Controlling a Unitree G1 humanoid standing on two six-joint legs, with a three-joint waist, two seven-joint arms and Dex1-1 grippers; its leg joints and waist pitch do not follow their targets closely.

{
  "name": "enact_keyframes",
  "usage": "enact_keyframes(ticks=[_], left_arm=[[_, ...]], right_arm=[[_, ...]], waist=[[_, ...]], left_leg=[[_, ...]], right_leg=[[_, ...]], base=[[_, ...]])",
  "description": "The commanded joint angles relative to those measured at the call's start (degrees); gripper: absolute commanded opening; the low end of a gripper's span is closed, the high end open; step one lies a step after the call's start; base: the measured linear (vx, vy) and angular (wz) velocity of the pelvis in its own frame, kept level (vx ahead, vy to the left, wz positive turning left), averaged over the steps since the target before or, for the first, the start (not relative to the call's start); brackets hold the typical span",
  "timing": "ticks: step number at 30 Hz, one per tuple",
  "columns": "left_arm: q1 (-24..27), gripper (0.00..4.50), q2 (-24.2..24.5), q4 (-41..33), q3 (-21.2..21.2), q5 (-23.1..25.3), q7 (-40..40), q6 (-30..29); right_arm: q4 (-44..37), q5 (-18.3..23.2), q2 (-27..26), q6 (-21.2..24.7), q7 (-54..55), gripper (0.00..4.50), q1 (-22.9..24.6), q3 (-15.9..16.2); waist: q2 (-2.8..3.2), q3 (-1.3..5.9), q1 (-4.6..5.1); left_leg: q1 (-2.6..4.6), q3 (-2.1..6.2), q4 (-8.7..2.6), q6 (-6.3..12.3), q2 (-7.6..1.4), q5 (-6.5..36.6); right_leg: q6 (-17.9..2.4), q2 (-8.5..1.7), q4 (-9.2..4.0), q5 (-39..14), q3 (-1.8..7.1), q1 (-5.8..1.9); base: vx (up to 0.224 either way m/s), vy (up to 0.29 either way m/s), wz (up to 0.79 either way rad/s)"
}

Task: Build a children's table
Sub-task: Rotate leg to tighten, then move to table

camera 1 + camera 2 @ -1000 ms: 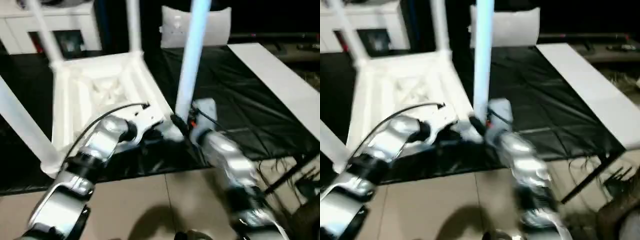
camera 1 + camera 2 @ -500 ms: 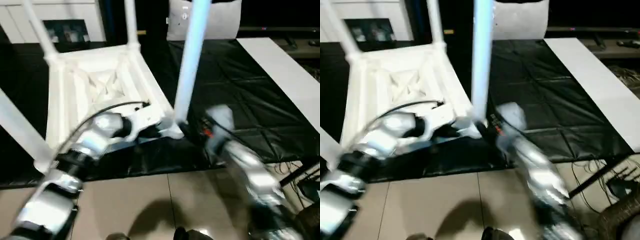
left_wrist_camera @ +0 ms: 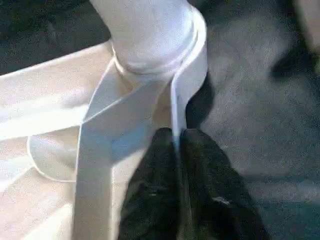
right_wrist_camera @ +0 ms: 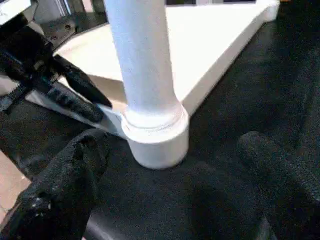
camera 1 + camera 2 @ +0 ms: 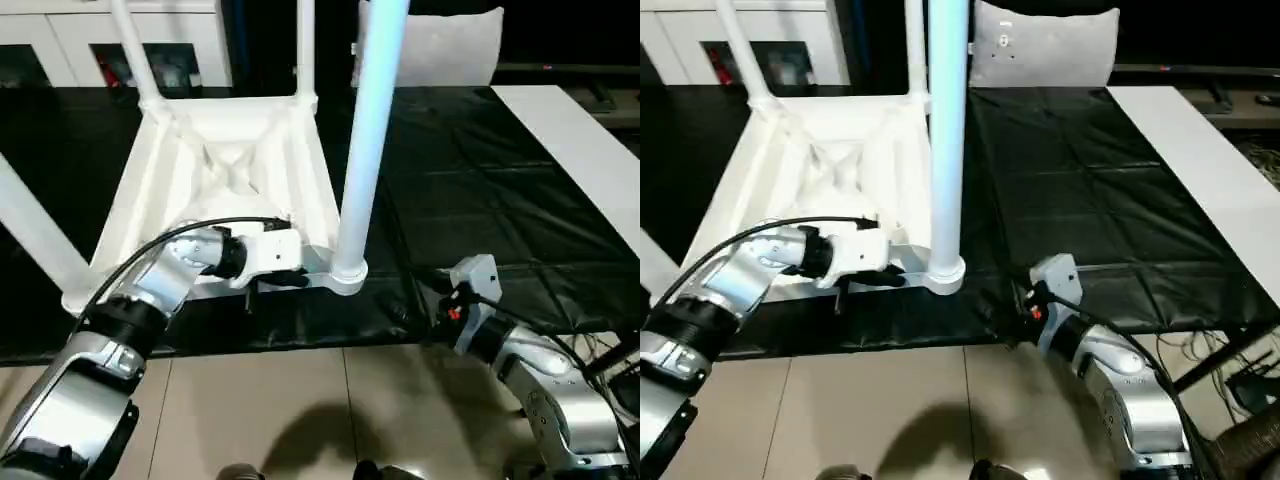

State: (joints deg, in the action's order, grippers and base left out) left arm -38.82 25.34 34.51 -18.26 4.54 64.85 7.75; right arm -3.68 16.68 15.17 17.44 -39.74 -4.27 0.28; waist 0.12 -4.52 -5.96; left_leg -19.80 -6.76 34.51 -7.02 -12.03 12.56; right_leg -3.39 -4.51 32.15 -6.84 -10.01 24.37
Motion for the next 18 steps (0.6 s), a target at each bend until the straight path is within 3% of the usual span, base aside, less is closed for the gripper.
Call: enact_keyframes(ticks=[1,4,5,6,8,9,10,11,12,13,14,15,16,17,18], left_arm=[[-0.28,0.85,-0.48,-4.30,1.89,-3.24,0.53,-1.46],[3.87,0.98,-0.51,-10.59,4.79,-7.20,-1.66,-5.57],[4.85,1.05,-0.52,-11.96,5.59,-7.97,-2.42,-6.74],[5.70,1.22,-0.55,-13.13,6.33,-8.65,-3.09,-7.90],[8.44,1.44,-1.05,-16.83,9.53,-9.30,-7.47,-12.23],[11.27,1.43,-1.99,-20.60,12.39,-10.08,-11.65,-15.88],[12.86,1.44,-2.60,-22.94,13.60,-10.52,-13.57,-18.03],[14.60,1.54,-3.33,-25.54,14.74,-10.96,-15.46,-20.47],[17.90,1.72,-4.63,-30.24,16.27,-12.01,-17.95,-23.04],[19.28,1.72,-5.28,-32.21,16.94,-12.42,-19.15,-24.31],[22.12,1.85,-6.71,-36.06,18.29,-12.95,-21.71,-26.89],[25.03,1.86,-8.72,-39.53,19.95,-13.22,-25.14,-28.93],[26.10,1.90,-9.62,-40.70,20.67,-13.35,-26.64,-29.46],[27.58,1.99,-10.97,-42.25,21.74,-13.54,-29.06,-30.25],[30.20,2.12,-12.24,-43.63,22.41,-11.78,-31.99,-28.11]], right_arm=[[-1.74,0.82,-0.06,0.28,0.68,4.50,-0.33,-0.60],[-3.64,-0.85,-0.73,3.41,5.29,4.50,-0.54,-0.58],[-4.21,-0.81,-0.61,4.86,5.86,4.50,-0.52,-0.34],[-4.75,-0.80,-0.45,5.86,6.11,4.50,-0.46,-0.06],[-6.60,-0.14,0.01,6.99,5.36,4.50,0.46,0.78],[-8.12,0.40,0.48,5.89,3.33,4.50,1.64,1.89],[-8.56,0.67,0.60,5.52,2.61,4.50,2.07,2.23],[-8.76,0.93,0.64,5.37,2.14,4.50,2.36,2.41],[-8.96,1.24,0.77,5.09,1.50,4.50,2.77,2.59],[-8.99,1.39,0.79,5.13,1.44,4.50,2.91,2.56],[-9.04,1.52,0.88,5.25,1.45,4.50,3.23,2.47],[-9.16,1.20,1.03,5.51,2.02,4.50,3.65,2.43],[-9.24,0.99,1.08,5.63,2.37,4.50,3.82,2.43],[-9.39,0.63,1.17,5.92,3.05,4.50,4.08,2.46],[-9.73,-0.15,1.24,5.93,3.74,4.50,4.57,2.98]], waist=[[0.43,5.58,-0.07],[0.46,5.54,-0.24],[0.33,5.42,-0.07],[0.75,5.42,-0.06],[0.66,5.25,0.13],[1.81,5.24,0.26],[1.15,4.91,0.65],[2.10,4.80,0.67],[1.64,4.50,1.30],[2.02,4.48,1.72],[2.57,4.58,1.96],[2.65,4.58,2.52],[3.16,4.48,3.35],[3.37,4.19,3.51],[3.57,3.93,3.85]], left_leg=[[-0.76,-1.19,-3.83,3.92,-1.00,3.21],[-0.74,-1.29,-3.81,3.77,-1.12,2.43],[-0.80,-1.40,-3.85,3.89,-0.85,2.40],[-0.71,-1.48,-3.82,3.76,-0.74,3.04],[-0.69,-1.68,-3.76,3.82,-0.45,5.05],[-0.36,-1.69,-3.65,3.50,-0.44,7.08],[-0.29,-1.90,-3.47,3.91,0.00,8.52],[-0.08,-1.86,-3.45,3.78,0.10,9.43],[0.23,-1.98,-3.16,4.29,0.55,11.28],[0.62,-1.86,-2.96,4.36,0.51,13.24],[0.77,-1.71,-3.02,4.38,0.17,14.09],[0.73,-1.48,-3.27,4.77,-0.52,15.60],[0.33,-0.74,-4.11,5.25,-2.07,18.78],[0.45,-0.37,-4.74,5.38,-2.85,21.80],[0.81,0.16,-5.62,4.92,-4.07,27.78]], right_leg=[[-2.25,-4.13,-3.83,-19.79,3.42,-5.10],[-3.31,-4.20,-3.29,-18.53,3.69,-5.17],[-2.87,-3.90,-3.50,-19.14,3.61,-5.22],[-2.64,-3.91,-3.49,-19.97,3.59,-5.22],[-0.92,-3.87,-4.26,-23.61,3.28,-5.24],[0.17,-3.89,-4.68,-26.00,2.94,-5.13],[2.10,-3.46,-5.69,-28.84,2.31,-4.99],[2.44,-3.42,-5.81,-30.10,2.00,-4.89],[4.43,-2.90,-7.21,-33.75,1.10,-4.49],[5.44,-2.89,-7.82,-35.36,0.21,-4.52],[5.60,-2.90,-7.97,-35.33,-0.22,-4.71],[6.06,-2.79,-8.39,-34.46,-0.78,-5.14],[5.94,-2.74,-7.70,-32.06,-0.85,-5.92],[5.90,-2.62,-7.50,-31.99,-0.70,-5.92],[5.51,-2.57,-6.28,-31.53,-0.08,-6.04]], base=[[0.000,0.000,0.00],[0.000,0.000,0.00],[0.000,0.000,0.00],[0.000,0.000,0.00],[0.000,0.000,0.00],[0.000,0.000,0.00],[0.000,0.000,0.00],[0.000,0.000,0.00],[0.000,0.000,0.00],[0.000,0.000,0.00],[0.000,0.000,0.00],[0.000,0.000,0.00],[0.000,0.000,0.00],[0.000,0.000,0.00],[0.000,0.000,0.00]])
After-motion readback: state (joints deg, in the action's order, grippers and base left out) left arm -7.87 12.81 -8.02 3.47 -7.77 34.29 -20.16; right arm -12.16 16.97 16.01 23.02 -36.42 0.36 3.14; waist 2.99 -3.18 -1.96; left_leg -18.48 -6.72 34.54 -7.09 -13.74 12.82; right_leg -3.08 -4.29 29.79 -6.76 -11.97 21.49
